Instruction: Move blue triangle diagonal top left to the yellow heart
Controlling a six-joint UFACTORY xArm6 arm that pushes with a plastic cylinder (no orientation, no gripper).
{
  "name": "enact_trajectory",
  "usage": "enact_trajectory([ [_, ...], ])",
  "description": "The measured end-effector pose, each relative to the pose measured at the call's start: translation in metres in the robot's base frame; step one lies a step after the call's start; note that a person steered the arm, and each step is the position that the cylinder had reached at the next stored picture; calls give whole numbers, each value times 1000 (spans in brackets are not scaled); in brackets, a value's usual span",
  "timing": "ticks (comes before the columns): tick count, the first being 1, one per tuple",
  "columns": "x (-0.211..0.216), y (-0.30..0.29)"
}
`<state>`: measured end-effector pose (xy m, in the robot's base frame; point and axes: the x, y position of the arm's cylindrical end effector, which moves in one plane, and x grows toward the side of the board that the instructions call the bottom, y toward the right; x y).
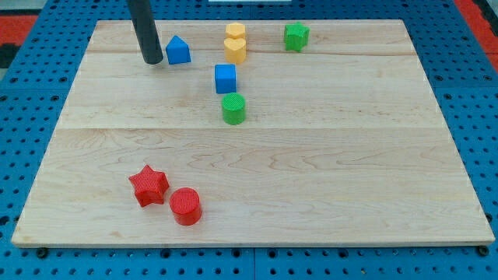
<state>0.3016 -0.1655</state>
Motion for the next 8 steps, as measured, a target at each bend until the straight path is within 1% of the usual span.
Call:
enact_trajectory([
  [1,14,8],
  [2,12,25],
  [4,-23,35],
  [6,-41,55],
  [7,-55,47],
  [8,-58,-12],
])
